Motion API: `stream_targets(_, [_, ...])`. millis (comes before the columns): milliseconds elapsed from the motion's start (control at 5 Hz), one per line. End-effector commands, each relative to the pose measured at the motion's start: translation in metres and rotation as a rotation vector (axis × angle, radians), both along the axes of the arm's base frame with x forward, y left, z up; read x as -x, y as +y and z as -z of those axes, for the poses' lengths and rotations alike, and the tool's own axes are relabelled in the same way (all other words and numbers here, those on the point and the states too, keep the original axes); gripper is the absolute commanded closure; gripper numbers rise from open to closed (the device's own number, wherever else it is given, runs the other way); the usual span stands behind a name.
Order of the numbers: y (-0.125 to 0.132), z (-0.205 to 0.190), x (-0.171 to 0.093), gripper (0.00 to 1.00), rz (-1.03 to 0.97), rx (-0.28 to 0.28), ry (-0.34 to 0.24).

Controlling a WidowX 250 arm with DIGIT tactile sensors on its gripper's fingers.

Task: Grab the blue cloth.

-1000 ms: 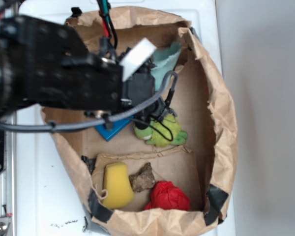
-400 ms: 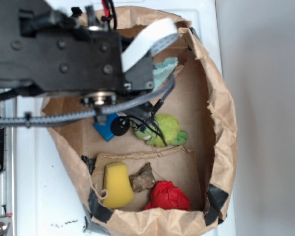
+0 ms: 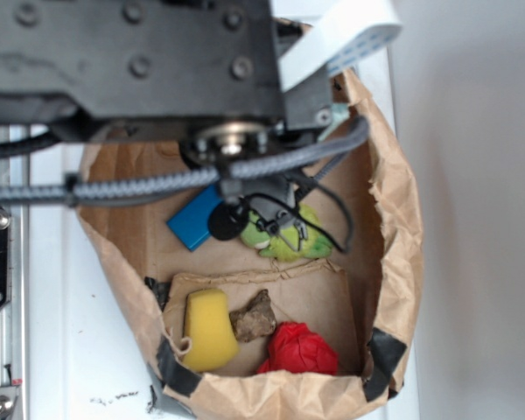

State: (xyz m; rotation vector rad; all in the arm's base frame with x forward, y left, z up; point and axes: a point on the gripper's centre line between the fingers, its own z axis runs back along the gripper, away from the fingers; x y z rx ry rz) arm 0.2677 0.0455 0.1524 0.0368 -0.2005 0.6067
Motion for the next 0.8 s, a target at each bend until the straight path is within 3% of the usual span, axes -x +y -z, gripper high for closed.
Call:
stream_targets(0, [0.011, -0.059, 0.007, 1.00, 0.158, 0.069, -0.094])
stream_targets(600, [0.003, -0.051, 0.021, 1.00, 0.146, 0.073, -0.087])
